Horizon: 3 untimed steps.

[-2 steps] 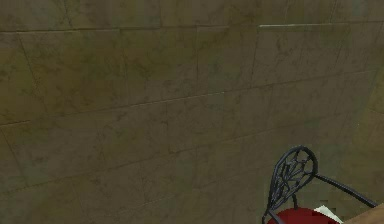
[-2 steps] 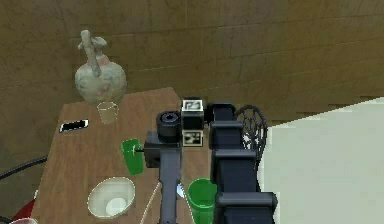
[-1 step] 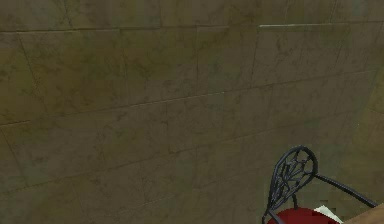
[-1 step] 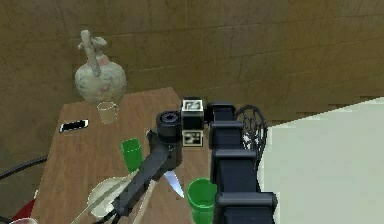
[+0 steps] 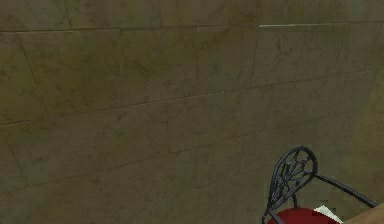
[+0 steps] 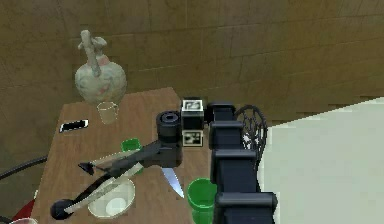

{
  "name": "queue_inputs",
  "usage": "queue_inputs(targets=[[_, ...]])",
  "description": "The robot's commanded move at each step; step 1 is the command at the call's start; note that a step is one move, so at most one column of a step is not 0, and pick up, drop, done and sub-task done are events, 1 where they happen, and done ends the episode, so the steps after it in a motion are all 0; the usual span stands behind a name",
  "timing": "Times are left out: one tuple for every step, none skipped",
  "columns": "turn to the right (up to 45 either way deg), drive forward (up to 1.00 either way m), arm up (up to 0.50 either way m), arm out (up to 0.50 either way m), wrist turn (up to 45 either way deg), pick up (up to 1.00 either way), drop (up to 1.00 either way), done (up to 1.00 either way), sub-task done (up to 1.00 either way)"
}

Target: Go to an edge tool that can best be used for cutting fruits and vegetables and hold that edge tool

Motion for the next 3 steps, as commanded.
queue_inputs(targets=[[0.0,0.00,0.00,0.00,45.0,0.00,0.00,0.00,0.00],[0.0,0.00,0.00,0.00,42.0,0.00,0.00,0.00,0.00],[0.0,0.00,-0.30,0.00,0.0,0.00,0.00,0.00,0.00]])
